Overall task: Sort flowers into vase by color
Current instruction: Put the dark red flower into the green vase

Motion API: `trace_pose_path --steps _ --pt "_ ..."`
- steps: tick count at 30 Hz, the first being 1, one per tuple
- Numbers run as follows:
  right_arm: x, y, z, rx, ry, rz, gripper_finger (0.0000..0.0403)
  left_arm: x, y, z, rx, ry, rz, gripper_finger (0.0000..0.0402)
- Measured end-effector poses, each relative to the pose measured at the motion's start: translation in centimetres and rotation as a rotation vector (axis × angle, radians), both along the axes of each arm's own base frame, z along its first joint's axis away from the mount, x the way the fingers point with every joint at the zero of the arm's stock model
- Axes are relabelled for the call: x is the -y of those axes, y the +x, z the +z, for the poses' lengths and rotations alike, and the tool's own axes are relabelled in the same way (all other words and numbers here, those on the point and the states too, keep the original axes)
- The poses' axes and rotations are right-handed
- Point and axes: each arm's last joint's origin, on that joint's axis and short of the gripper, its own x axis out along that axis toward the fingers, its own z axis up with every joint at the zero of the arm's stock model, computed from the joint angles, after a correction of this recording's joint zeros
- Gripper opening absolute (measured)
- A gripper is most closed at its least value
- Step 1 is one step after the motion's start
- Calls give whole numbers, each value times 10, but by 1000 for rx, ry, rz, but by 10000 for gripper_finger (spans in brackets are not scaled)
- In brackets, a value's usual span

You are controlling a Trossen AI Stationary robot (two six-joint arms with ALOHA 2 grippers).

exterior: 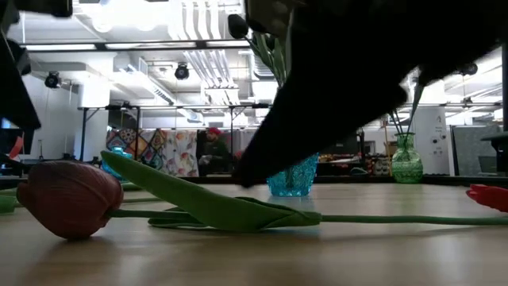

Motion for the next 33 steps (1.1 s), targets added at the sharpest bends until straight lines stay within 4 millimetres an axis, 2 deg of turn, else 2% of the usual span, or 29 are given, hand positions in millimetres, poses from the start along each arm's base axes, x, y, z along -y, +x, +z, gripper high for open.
trace_pose_path --steps 7,15,20,24,26,29,31,33 --pt "-2 6 -20 23 -34 10 234 -6 -5 -16 -6 -39 44 152" --pt "-6 14 -37 83 -49 67 185 -6 -5 -18 23 -67 76 152" --pt "-6 14 -36 73 -23 38 125 -4 -13 5 262 -25 124 151" --pt "-6 14 -34 66 -11 25 62 -13 -25 26 375 -3 130 141" --pt "-7 15 -31 49 8 23 28 -21 -31 36 408 9 114 135" --pt "-9 14 -18 -1 18 18 16 -32 -38 55 456 48 64 125" --pt "-16 10 1 -13 3 38 15 -39 -42 65 480 88 48 118" --pt "-22 4 29 -9 -20 67 14 -46 -45 73 505 136 41 111"
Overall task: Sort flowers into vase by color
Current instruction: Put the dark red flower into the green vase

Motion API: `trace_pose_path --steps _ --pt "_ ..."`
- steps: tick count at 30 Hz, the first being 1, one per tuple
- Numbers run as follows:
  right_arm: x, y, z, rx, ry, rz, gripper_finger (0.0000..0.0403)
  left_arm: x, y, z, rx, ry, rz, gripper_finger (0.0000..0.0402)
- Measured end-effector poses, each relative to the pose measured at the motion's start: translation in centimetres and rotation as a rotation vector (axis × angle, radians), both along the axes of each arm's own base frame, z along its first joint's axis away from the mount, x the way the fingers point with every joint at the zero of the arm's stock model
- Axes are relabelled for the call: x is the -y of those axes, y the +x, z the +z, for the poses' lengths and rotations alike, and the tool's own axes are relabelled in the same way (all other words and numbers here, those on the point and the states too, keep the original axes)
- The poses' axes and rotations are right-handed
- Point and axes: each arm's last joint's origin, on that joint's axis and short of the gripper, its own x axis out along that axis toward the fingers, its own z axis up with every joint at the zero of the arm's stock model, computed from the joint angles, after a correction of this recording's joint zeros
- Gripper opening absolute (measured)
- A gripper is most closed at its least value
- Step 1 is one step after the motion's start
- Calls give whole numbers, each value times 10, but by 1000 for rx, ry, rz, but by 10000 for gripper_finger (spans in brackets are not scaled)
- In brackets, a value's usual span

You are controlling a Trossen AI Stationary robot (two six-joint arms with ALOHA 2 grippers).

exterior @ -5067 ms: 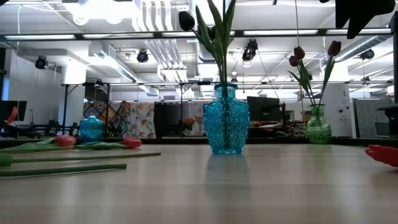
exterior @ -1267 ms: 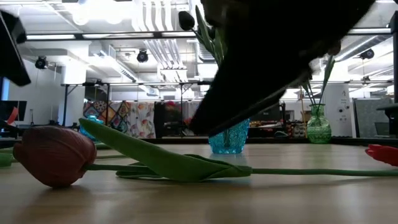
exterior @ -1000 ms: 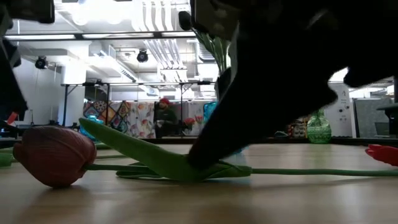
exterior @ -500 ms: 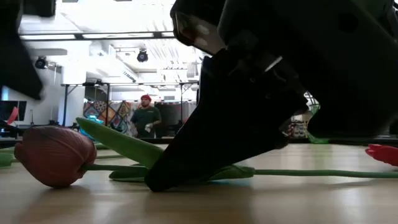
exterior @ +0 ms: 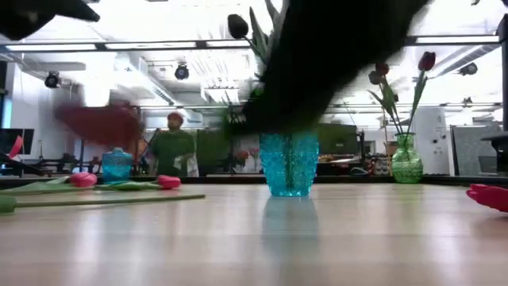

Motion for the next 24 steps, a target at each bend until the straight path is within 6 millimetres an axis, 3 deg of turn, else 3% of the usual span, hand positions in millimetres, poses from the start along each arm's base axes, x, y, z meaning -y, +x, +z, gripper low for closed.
trace_pose_path --steps 4,7,11,14,18,21,24 --pt "0 -21 49 -14 -152 5 13 -11 -6 10 29 80 16 98" --pt "8 -34 67 -31 -218 -21 13 -19 -8 13 23 141 38 90" --pt "15 -51 97 -26 -174 -44 13 -30 -12 11 -38 229 57 80" --pt "15 -62 117 -24 -46 -15 13 -34 -14 9 -69 244 68 78" --pt "11 -76 159 16 331 22 13 -33 -14 7 -100 205 51 78" --pt "5 -88 197 164 537 80 13 -32 -14 6 -114 170 45 78" --pt "5 -108 235 394 564 152 12 -30 -12 5 -123 161 39 77"
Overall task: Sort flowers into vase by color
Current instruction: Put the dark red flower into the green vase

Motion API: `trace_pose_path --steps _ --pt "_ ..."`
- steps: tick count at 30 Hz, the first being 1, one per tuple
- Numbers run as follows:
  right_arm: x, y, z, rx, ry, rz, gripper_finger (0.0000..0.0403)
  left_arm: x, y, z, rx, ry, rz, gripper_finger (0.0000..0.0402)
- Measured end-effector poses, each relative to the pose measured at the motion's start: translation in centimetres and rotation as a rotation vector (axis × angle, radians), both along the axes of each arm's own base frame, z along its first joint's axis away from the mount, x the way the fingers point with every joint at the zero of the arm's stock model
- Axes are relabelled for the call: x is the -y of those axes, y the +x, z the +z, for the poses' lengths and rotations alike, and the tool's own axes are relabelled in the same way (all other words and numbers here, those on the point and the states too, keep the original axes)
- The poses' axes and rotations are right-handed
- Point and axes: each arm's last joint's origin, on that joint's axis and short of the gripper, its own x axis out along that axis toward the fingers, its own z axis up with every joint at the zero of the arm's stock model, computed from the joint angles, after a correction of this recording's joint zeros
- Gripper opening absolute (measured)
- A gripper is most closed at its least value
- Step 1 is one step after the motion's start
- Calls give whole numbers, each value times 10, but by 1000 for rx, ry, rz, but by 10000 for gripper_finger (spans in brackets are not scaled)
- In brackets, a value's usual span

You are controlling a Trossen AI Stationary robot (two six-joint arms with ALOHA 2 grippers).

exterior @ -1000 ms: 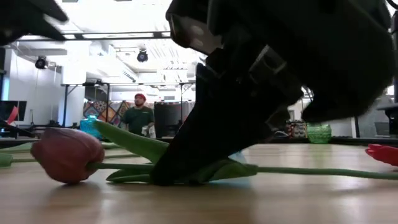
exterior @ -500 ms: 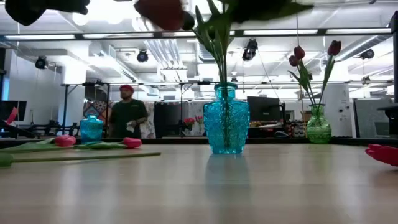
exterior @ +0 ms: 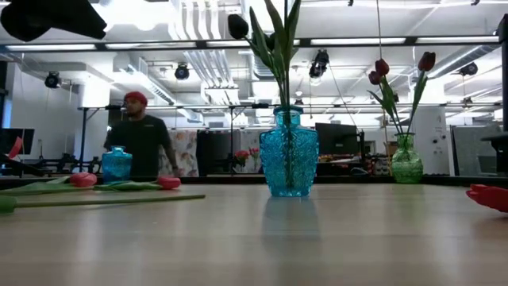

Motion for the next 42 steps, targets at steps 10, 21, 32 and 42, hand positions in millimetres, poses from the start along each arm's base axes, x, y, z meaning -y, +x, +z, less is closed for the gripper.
trace_pose_path --steps 10,21,32,42 --pt "66 -50 65 338 -322 -653 12 4 4 -6 -16 27 0 77" --pt "170 -39 -13 259 -141 -657 12 14 26 -19 44 37 63 77" --pt "276 -61 -28 782 -562 -934 12 -53 68 -16 50 -12 411 77" --pt "329 -130 5 877 -837 -1345 12 -112 77 3 100 -34 663 77"
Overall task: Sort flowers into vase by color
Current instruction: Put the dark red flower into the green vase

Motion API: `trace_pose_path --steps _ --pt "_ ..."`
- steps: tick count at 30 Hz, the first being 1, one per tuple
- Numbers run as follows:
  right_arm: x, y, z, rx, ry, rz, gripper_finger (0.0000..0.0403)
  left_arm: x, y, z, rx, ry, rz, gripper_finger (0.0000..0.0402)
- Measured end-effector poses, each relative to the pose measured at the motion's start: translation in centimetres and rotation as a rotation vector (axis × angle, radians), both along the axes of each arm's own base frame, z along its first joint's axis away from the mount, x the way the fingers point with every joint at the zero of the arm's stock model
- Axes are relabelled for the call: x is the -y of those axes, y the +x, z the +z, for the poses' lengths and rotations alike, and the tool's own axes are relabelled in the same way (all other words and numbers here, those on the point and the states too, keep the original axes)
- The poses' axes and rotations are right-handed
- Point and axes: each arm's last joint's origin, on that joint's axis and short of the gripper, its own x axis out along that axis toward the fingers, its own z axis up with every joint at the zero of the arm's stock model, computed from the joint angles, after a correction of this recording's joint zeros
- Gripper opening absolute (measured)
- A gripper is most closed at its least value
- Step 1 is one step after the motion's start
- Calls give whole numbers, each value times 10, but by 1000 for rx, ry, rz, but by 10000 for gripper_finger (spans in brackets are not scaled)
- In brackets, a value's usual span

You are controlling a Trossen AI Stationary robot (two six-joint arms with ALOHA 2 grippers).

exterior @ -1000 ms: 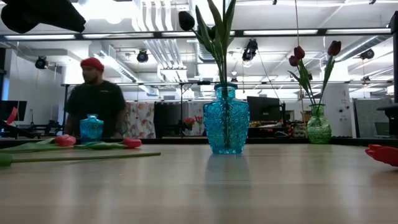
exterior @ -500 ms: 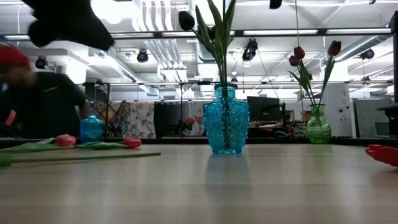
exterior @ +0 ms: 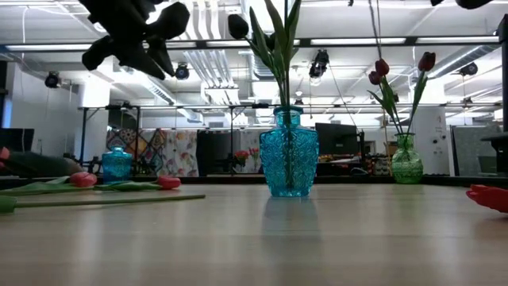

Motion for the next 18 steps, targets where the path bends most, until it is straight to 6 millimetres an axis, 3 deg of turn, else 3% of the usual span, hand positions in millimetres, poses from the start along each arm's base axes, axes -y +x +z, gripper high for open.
trace_pose_path --steps 8,18 --pt "34 -31 1 68 50 -190 12 -25 -7 6 -1 4 102 77" --pt "41 -32 -5 -85 14 -310 12 -43 -11 6 -150 58 113 77"
